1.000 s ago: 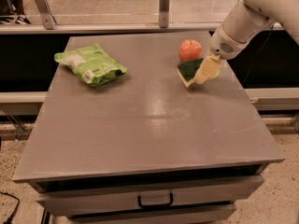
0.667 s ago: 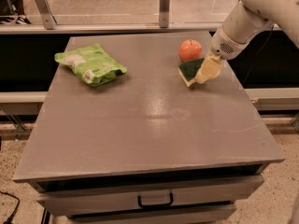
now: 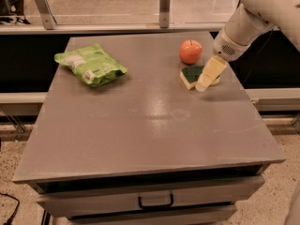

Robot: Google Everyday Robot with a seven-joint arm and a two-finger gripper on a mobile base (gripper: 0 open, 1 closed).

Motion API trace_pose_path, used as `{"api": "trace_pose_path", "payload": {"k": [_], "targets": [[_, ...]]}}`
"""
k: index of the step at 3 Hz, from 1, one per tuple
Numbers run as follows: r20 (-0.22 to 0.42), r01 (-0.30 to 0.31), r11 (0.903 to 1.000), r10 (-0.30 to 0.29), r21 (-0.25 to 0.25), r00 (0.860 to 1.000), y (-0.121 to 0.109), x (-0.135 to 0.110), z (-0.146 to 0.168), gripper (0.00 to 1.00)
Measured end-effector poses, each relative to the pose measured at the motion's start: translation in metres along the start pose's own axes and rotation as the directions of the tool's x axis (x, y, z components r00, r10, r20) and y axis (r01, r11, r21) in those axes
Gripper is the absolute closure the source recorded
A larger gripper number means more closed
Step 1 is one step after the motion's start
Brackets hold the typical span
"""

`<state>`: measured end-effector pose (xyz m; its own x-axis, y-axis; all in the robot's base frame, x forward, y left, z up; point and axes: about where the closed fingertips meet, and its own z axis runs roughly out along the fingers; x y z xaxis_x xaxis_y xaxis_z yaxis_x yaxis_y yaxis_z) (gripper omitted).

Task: Move sponge near apple

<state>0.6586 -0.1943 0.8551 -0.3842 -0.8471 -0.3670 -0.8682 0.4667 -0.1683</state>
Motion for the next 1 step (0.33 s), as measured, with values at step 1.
{"api": "trace_pose_path", "payload": {"k": [1], "targets": [[0.000, 0.000, 1.0000, 0.000, 0.000, 1.000, 0.0000, 0.0000, 0.0000, 0.00]]}}
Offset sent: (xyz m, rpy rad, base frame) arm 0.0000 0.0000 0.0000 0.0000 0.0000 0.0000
